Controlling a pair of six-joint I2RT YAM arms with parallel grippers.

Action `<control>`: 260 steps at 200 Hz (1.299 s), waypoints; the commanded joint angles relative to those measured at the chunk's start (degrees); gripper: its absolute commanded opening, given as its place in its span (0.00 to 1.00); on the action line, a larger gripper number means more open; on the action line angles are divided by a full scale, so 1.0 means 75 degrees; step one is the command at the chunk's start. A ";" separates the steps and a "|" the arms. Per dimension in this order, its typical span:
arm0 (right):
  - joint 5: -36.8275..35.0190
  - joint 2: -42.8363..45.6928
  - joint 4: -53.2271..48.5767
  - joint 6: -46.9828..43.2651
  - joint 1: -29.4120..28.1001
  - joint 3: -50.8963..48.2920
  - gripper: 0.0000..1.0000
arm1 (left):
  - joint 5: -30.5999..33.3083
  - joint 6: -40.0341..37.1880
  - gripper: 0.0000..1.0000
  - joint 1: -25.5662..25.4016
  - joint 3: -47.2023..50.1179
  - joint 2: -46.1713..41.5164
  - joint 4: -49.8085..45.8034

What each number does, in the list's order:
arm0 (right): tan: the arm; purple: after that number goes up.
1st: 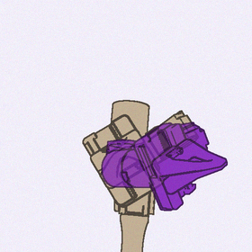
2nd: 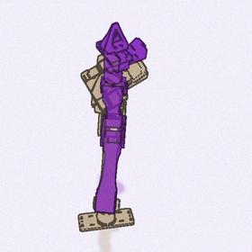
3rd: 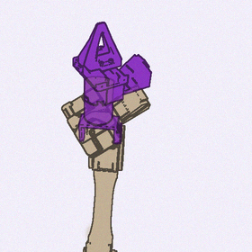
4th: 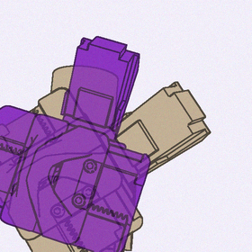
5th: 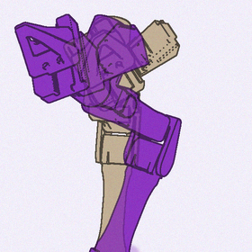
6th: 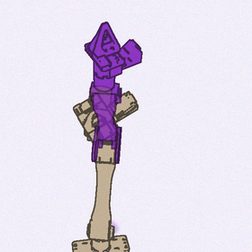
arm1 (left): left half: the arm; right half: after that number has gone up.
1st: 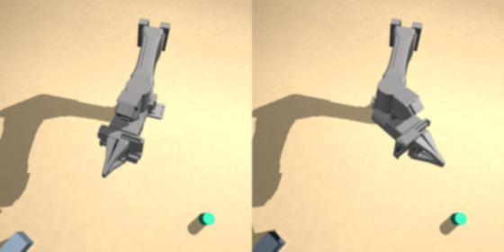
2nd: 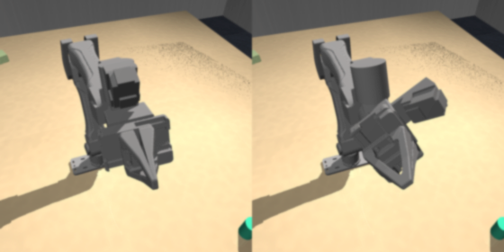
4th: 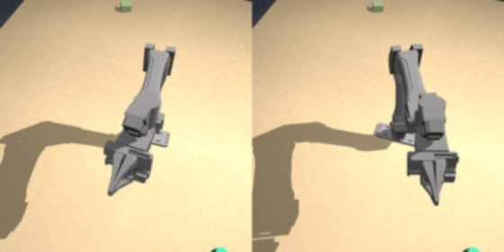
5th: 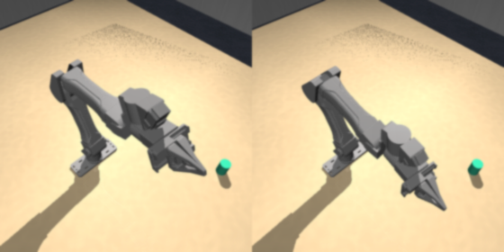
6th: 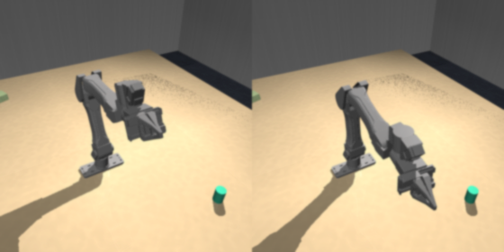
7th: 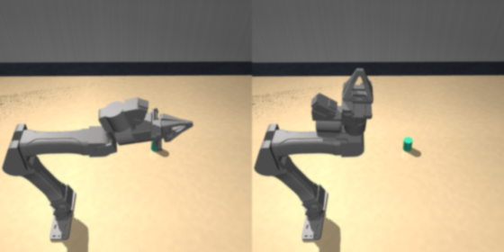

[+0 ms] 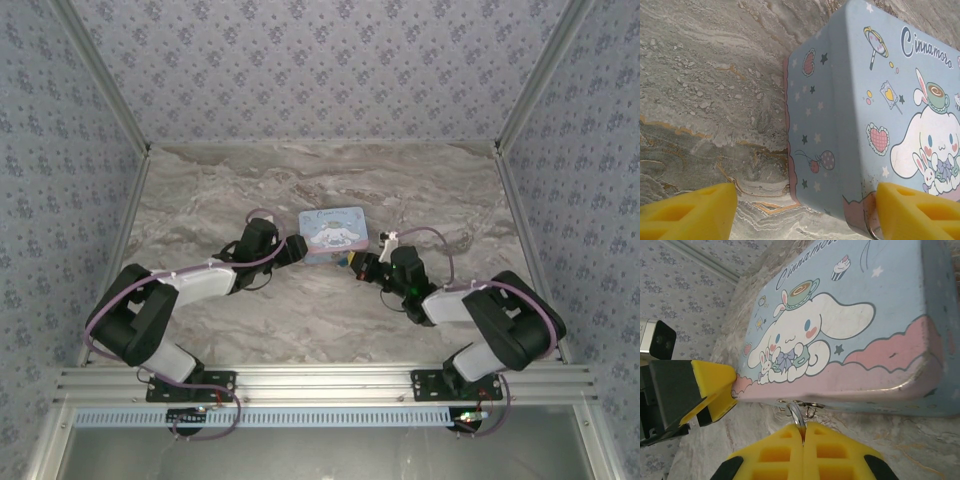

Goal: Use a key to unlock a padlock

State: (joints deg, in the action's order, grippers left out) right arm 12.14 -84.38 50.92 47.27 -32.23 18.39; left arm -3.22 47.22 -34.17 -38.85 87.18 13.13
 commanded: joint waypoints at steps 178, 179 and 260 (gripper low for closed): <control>0.0791 0.3765 -1.0527 -0.3450 -0.0096 0.2858 0.00 | 0.1811 -0.0565 0.98 0.0111 0.1407 -0.6188 -0.0822; 0.0787 0.3758 -1.0562 -0.3446 -0.0102 0.2875 0.00 | 0.1818 -0.0577 0.98 0.0113 0.1407 -0.6216 -0.0859; 0.0813 0.2437 -1.2025 -0.3211 -0.1204 0.3533 0.00 | 0.1556 -0.1222 0.99 0.0177 0.1122 -0.6749 -0.1591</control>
State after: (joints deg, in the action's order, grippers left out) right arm 17.63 -63.07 -33.47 23.46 -39.51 41.91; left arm 8.99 40.75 -33.10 -28.53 36.45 3.11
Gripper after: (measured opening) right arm 0.059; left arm 0.990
